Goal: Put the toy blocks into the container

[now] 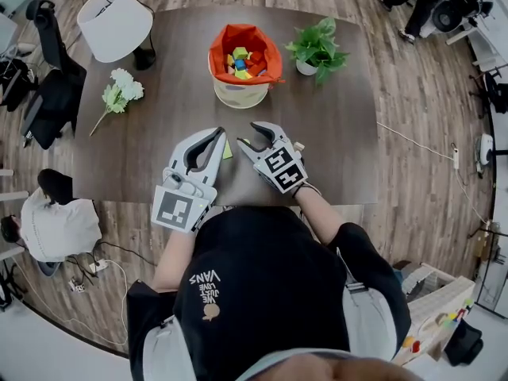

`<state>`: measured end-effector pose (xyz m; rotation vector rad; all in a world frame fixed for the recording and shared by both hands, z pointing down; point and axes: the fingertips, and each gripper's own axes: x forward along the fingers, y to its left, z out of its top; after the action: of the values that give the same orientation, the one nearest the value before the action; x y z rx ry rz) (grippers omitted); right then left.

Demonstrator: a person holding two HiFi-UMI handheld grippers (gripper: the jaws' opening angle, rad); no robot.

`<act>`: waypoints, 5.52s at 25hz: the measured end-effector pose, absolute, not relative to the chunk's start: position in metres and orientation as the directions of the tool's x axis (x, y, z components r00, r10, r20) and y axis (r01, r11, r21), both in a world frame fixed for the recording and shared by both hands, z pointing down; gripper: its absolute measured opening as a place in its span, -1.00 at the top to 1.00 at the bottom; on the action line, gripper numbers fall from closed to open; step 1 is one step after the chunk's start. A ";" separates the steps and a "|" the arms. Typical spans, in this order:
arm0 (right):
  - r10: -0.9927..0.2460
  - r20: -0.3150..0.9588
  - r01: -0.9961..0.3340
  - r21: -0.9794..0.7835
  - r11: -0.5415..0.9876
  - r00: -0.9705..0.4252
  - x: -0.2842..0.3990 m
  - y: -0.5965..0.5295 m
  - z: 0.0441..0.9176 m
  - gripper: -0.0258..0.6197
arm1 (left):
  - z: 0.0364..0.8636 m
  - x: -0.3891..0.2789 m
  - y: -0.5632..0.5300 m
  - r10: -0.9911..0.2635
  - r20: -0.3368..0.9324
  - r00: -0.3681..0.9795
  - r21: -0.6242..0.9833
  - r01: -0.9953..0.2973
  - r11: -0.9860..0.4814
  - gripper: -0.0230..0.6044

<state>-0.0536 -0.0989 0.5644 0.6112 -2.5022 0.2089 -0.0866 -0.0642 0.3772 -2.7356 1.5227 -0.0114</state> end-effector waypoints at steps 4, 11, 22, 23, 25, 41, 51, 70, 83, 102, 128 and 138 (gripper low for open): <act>-0.319 0.622 -0.430 -0.033 0.902 -0.715 -0.056 -0.093 0.592 0.25 | 0.378 -0.089 -0.065 -0.855 0.005 0.518 -0.003 -0.855 -0.518 0.89; -0.237 0.735 -0.371 -0.022 0.928 -0.636 -0.054 -0.087 0.638 0.25 | 0.380 -0.089 -0.065 -0.853 0.008 0.521 -0.013 -0.853 -0.521 0.89; -0.179 0.808 -0.338 -0.026 0.941 -0.561 -0.055 -0.083 0.670 0.25 | 0.386 -0.095 -0.063 -0.867 0.037 0.497 -0.004 -0.868 -0.497 0.89; -0.178 0.811 -0.332 -0.022 0.943 -0.558 -0.056 -0.083 0.671 0.25 | 0.385 -0.096 -0.063 -0.870 0.035 0.492 0.002 -0.870 -0.492 0.89; -0.171 0.819 -0.318 -0.015 0.948 -0.548 -0.057 -0.083 0.674 0.25 | 0.385 -0.097 -0.063 -0.874 0.030 0.486 0.002 -0.874 -0.486 0.89; -0.263 0.753 -0.345 0.051 0.937 -0.603 -0.054 -0.090 0.631 0.46 | 0.384 -0.101 -0.065 -0.875 0.029 0.483 -0.005 -0.875 -0.483 0.89; -0.454 0.488 -0.465 0.109 0.879 -0.745 -0.042 -0.101 0.505 0.46 | 0.379 -0.091 -0.072 -0.857 -0.001 0.515 0.006 -0.857 -0.515 0.89; -0.546 0.167 -0.529 0.136 0.838 -0.821 -0.020 -0.084 0.357 0.46 | 0.374 -0.079 -0.073 -0.838 -0.016 0.545 0.009 -0.838 -0.546 0.89; -0.546 0.121 -0.521 0.187 0.833 -0.829 -0.027 -0.106 0.335 0.46 | 0.371 -0.079 -0.083 -0.838 -0.021 0.545 0.005 -0.838 -0.545 0.89; -0.581 0.160 -0.544 0.223 0.809 -0.798 -0.055 -0.206 0.362 0.46 | 0.372 -0.090 -0.110 -0.862 -0.011 0.507 0.008 -0.862 -0.507 0.89; -0.545 0.462 -0.560 0.119 0.820 -0.700 -0.071 -0.270 0.476 0.46 | 0.381 -0.091 -0.114 -0.875 0.016 0.485 0.024 -0.875 -0.484 0.89; -0.546 0.451 -0.558 0.119 0.821 -0.706 -0.069 -0.268 0.473 0.45 | 0.381 -0.091 -0.114 -0.872 0.015 0.489 0.024 -0.872 -0.488 0.89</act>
<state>-0.0692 -0.2677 0.4730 0.8178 -2.5273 0.0363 -0.0915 -0.1136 0.3815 -2.7347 1.6025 -0.0007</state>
